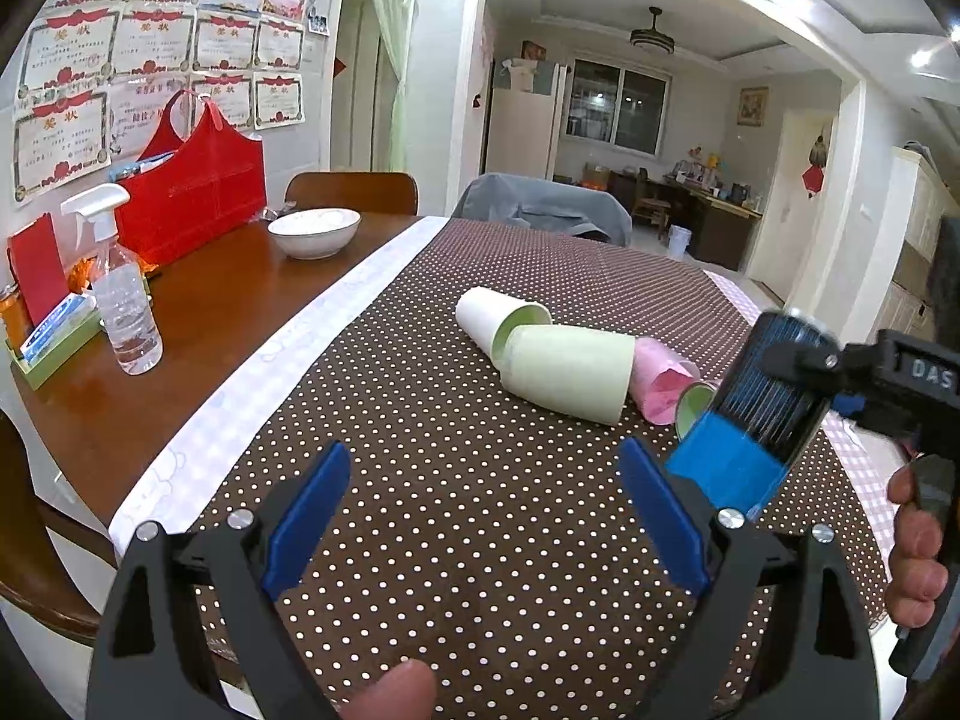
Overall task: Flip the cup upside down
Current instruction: 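Rotate the held can with the right gripper so its silver lid faces up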
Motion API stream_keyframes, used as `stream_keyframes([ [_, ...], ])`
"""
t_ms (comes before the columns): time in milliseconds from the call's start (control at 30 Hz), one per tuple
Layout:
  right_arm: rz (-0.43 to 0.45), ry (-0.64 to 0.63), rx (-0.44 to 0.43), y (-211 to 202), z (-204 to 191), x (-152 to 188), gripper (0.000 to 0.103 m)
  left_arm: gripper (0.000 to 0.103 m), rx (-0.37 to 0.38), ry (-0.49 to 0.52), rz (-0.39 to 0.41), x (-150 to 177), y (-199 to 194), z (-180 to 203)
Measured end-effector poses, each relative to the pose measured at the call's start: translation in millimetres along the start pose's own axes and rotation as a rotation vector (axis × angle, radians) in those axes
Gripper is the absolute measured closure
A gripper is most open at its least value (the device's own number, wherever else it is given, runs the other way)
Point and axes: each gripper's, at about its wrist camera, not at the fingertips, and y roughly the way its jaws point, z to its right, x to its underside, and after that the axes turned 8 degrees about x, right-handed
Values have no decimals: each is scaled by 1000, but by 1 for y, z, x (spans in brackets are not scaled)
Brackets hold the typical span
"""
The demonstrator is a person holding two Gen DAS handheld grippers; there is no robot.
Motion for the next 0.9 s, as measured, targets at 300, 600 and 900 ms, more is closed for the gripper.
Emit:
stream_keyframes([
  [300,233,-302,192,-13,-34,19,36,13,3,-5,8,0,-4,3],
  [600,190,-330,216,14,-26,36,36,13,-8,-22,16,-3,-6,-2],
  [900,169,-378,243,30,-32,47,36,13,-7,-25,13,-4,-3,-4],
])
